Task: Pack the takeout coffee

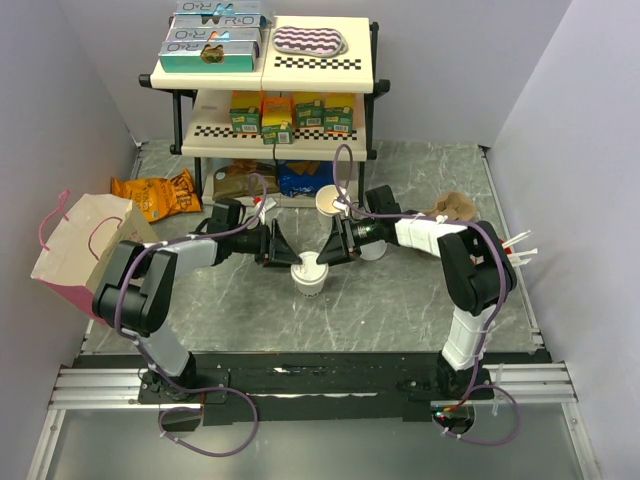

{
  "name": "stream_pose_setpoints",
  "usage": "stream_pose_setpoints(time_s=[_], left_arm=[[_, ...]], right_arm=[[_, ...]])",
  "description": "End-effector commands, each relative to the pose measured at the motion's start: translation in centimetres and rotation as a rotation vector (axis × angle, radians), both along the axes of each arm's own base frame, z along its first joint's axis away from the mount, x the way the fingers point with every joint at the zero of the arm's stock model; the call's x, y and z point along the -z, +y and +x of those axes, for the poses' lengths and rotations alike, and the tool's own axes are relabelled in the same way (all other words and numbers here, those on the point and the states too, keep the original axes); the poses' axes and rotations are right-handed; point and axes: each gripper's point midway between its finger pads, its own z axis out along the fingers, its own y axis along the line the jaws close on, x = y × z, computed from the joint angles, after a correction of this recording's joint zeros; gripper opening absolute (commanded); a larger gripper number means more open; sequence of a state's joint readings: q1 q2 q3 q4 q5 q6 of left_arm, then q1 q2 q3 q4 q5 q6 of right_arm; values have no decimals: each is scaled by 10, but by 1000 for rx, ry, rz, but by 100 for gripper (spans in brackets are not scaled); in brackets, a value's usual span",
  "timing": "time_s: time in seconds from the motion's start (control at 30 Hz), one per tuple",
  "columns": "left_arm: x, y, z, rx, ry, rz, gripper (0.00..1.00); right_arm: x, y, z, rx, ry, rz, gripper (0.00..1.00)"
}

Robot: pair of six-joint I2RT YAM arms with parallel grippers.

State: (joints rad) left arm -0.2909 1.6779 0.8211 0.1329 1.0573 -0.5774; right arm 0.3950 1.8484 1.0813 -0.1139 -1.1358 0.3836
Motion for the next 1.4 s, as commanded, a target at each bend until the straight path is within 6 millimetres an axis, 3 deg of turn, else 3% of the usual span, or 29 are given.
stream_pose_setpoints(time_s=[0.0, 0.2, 0.47, 0.7, 1.1, 1.37], left_arm=[[3, -2, 22, -45, -5, 12, 61], [18, -1, 27, -69, 38, 32, 59], [40, 6, 14, -106, 101, 65, 57], [42, 14, 13, -122, 75, 71, 57], [37, 16, 6, -102, 29, 71, 56], [36, 19, 2, -106, 12, 78, 56]], right_arm=[[12, 3, 3, 10, 37, -39, 55], [22, 1, 3, 23, 60, -72, 53], [27, -2, 0, 57, 56, -111, 51], [2, -1, 6, 113, -45, -71, 59], [-14, 6, 18, 180, -60, 22, 63], [21, -5, 11, 261, 41, -110, 60]])
